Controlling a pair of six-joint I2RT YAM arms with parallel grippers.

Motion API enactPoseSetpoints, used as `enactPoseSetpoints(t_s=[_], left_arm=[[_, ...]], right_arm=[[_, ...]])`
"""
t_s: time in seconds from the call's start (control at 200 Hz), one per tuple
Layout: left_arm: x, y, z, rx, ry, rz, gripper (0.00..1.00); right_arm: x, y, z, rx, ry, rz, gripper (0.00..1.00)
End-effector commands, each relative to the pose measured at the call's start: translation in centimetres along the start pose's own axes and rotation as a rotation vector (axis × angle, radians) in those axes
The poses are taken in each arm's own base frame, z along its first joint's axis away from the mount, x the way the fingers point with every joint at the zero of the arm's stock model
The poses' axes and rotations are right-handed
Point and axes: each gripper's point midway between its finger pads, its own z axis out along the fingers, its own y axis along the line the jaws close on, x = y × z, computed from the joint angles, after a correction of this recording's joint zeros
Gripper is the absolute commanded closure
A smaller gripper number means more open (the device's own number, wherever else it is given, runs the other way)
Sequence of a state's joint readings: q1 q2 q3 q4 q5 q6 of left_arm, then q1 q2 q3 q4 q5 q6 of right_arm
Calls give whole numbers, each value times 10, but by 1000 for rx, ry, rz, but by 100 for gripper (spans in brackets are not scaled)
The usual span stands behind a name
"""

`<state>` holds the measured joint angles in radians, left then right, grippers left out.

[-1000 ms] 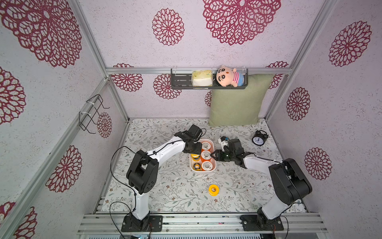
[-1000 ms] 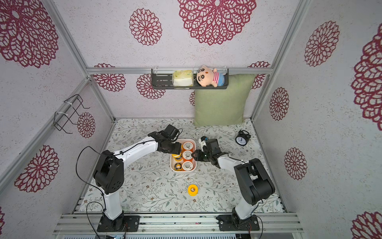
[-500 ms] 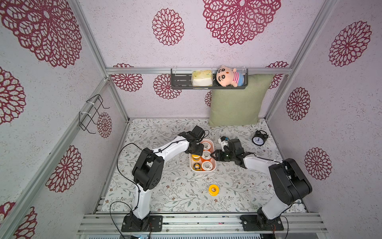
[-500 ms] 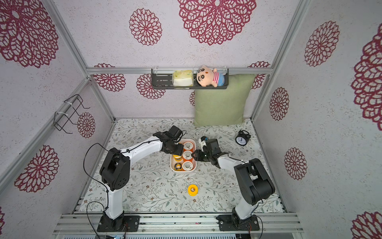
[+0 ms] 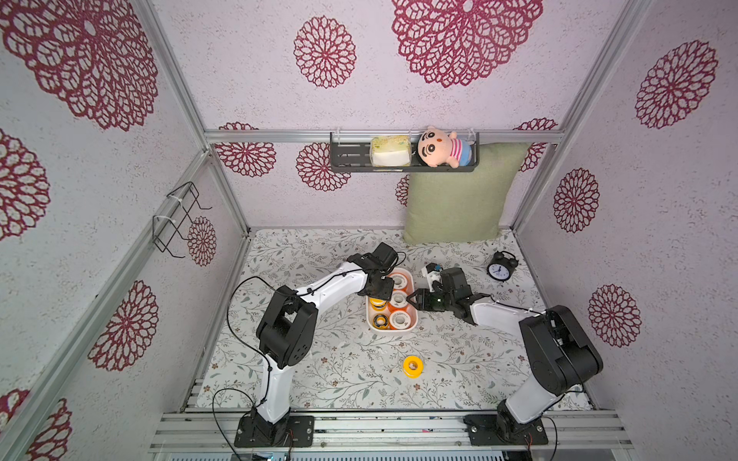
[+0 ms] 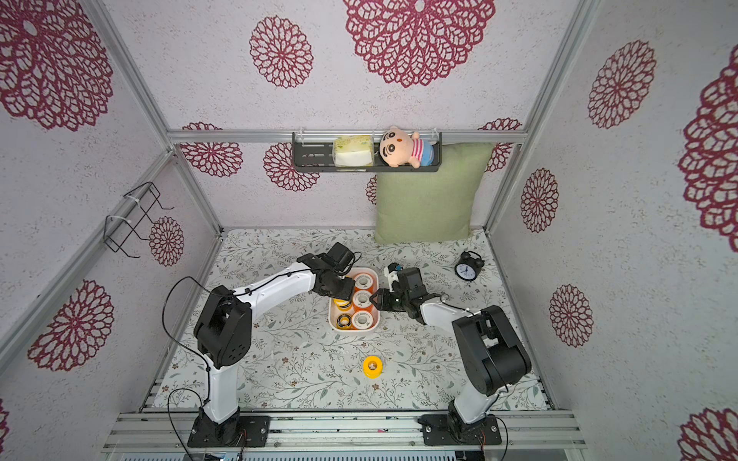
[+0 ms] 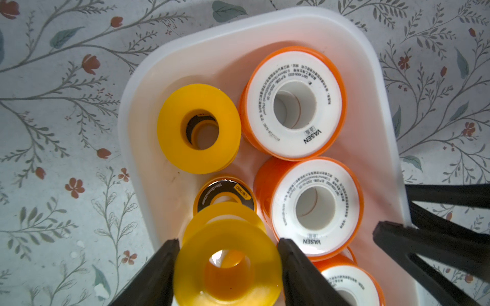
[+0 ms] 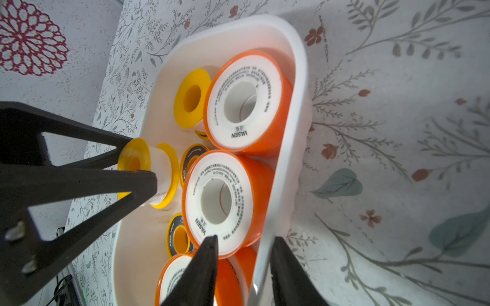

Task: Put the sealing tape into the storage box
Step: Place the sealing tape in the storage box.

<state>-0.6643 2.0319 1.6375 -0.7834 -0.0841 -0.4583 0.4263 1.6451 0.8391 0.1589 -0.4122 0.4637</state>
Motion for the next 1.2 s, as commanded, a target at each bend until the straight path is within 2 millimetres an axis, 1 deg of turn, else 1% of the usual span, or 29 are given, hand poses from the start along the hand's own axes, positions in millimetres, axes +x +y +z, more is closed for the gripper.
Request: enactPoseSetpoints(t_s=[0.0,0.345,0.54,0.67,0.851,0.941,1.086,1.106,1.111,1.121,1.191], left_arm=[[1,-3,5,-13,8,22,36],[-1,-2,8,-20,0,21,35],[-2,-2,9,-22,-4,17,31],[-2,-2,11,-22,-7,15,30],[-4,-1,8,-24,-18,12,30],[-7,-2,2,-21,-30,8,30],[-14,-1,-19,-4,-86,1,30],[-13,-1,-18,-7,-89,0,30],[-16,-1,-25,1,-106,-2,30],[-18,-2,-32,7,-122,-6,30],[-21,1,-47,16,-169,-17,30]], right_arm=[[-5,7,-1,-14,-12,-25,62],[-5,6,-1,-12,-9,-26,62],[-3,5,-1,-8,-2,-26,62],[-3,5,-1,-7,-4,-28,61],[-3,5,-2,-4,-3,-30,62],[-4,6,-3,-2,-7,-32,62],[-10,6,-11,18,-32,-53,60],[-10,7,-12,22,-33,-57,60],[-10,7,-12,22,-34,-59,59],[-11,7,-13,25,-35,-61,59],[-14,7,-17,40,-47,-77,57]])
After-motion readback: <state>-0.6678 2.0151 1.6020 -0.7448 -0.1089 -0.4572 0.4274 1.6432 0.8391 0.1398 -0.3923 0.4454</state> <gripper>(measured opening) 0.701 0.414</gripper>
